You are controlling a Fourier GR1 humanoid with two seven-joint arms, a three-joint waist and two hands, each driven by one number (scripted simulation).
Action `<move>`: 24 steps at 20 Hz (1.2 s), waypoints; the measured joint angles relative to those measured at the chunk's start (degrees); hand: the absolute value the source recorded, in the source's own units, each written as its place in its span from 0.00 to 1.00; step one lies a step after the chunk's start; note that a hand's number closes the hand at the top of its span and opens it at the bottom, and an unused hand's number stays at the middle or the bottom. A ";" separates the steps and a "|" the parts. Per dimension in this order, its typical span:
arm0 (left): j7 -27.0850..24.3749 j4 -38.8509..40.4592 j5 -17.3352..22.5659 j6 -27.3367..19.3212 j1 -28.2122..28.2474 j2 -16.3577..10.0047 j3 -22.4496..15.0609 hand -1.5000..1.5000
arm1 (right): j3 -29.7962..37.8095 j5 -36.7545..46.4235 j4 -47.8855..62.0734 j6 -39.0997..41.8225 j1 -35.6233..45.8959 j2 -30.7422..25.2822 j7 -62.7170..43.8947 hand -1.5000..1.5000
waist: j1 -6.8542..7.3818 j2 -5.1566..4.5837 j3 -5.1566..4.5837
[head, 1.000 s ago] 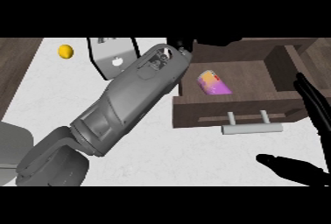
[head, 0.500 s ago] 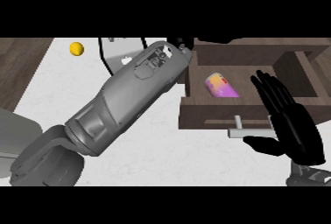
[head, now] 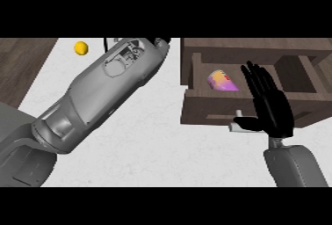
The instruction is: Pick up the can, place it into the drawer and close the drawer
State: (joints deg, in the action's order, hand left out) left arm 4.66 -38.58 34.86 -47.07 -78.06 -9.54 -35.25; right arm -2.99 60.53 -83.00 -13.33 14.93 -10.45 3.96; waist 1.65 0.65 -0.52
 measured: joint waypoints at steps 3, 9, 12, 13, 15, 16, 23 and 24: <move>1.70 -4.07 -0.82 0.64 2.28 -3.22 -0.04 0.00 | 0.73 1.91 4.69 -2.63 2.46 0.07 0.68 0.00 | 0.23 0.34 -0.36; 5.66 -10.79 -1.70 1.95 5.07 -8.51 -0.10 0.00 | 2.97 5.51 14.94 -8.09 8.63 -0.03 1.21 0.00 | 0.99 0.60 -0.78; 7.68 -13.99 -2.28 1.94 6.51 -10.21 -0.66 0.00 | 4.07 7.06 19.58 -11.84 11.04 -0.09 1.91 0.00 | 1.41 0.68 -0.92; 8.37 -14.71 -2.24 2.36 6.62 -10.97 -0.51 0.00 | 4.55 7.46 21.19 -13.40 11.91 -0.02 2.15 0.00 | 1.52 0.64 -0.96; 8.77 -16.66 -2.48 2.35 8.46 -12.04 -0.62 0.00 | 5.71 7.98 24.62 -15.42 14.31 -0.17 2.27 0.00 | 1.85 0.47 -0.86; 9.11 -17.74 -2.61 2.34 9.30 -12.54 -0.68 0.00 | 6.39 7.94 26.37 -15.98 15.81 -0.16 2.11 0.00 | 1.89 0.33 -0.72; 10.90 -23.52 -3.71 2.61 14.04 -15.96 -0.51 0.00 | 10.17 8.92 40.27 -22.33 25.40 0.10 1.88 0.00 | 2.10 -0.42 -0.17; 10.70 -24.52 -3.76 2.73 15.15 -16.31 -0.38 0.00 | 10.66 9.17 42.33 -22.94 27.02 0.06 1.50 0.00 | 2.19 -0.54 -0.11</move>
State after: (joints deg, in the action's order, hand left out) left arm 15.36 -63.10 31.09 -44.34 -62.91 -25.85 -35.63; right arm 7.67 69.70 -40.68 -36.28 41.95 -10.39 5.47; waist 3.84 0.11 -0.62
